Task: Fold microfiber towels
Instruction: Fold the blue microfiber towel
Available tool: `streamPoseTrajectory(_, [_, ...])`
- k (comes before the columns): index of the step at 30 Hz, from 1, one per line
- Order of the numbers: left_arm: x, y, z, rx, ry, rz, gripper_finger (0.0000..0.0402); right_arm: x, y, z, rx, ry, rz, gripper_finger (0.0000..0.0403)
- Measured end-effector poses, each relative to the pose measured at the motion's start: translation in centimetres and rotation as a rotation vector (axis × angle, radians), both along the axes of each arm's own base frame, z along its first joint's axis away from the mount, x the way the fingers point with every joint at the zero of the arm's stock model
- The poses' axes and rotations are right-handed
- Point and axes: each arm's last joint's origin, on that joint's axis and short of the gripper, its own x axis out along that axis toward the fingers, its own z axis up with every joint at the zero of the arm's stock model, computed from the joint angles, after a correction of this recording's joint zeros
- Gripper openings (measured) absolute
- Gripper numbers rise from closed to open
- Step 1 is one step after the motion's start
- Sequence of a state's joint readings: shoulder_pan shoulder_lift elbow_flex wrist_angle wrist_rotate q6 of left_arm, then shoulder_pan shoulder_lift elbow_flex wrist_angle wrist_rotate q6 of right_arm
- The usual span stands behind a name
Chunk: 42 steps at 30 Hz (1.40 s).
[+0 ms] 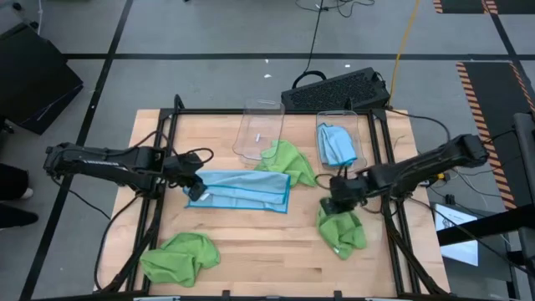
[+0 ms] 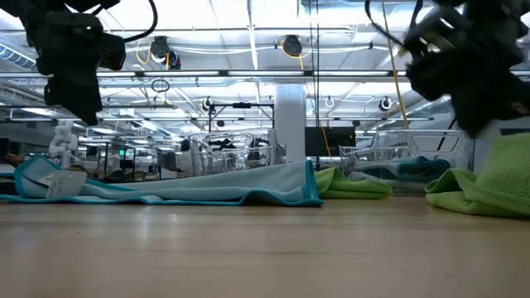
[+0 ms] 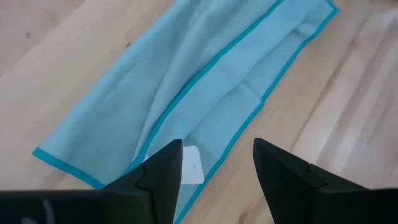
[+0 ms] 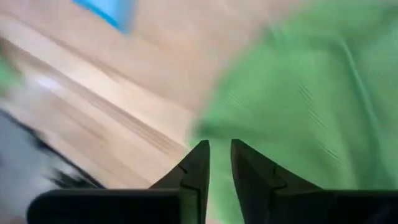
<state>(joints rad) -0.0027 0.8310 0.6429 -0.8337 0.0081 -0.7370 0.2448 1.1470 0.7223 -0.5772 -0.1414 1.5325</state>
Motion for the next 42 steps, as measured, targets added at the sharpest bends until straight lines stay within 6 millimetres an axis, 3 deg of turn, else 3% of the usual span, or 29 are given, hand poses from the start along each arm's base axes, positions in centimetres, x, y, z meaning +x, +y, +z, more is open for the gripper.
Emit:
streamPoseTrajectory(7, [-0.3,0.0,-2.0,-0.082,0.054,0.094,0.0200,1.0,-1.5,2.4,-0.130,-0.287,-0.246,0.0072])
streamPoseTrajectory(15, [-1.2,-0.1,-3.2,-0.147,0.163,0.189,0.0200,2.8,-3.0,2.5,-0.121,-0.382,-0.285,0.0101])
streamPoseTrajectory(23, [-1.8,-0.2,-3.4,-0.230,0.235,0.288,0.0213,3.4,-3.8,1.9,-0.121,-0.361,-0.297,0.0120])
streamPoseTrajectory(35, [-2.1,0.0,-3.5,-0.335,0.288,0.390,0.0332,3.4,-4.4,1.8,-0.117,-0.356,-0.249,0.0121])
streamPoseTrajectory(42, [-1.6,0.8,-4.1,-0.351,0.340,0.420,0.0319,3.4,-4.4,1.8,-0.126,-0.359,-0.240,0.0121])
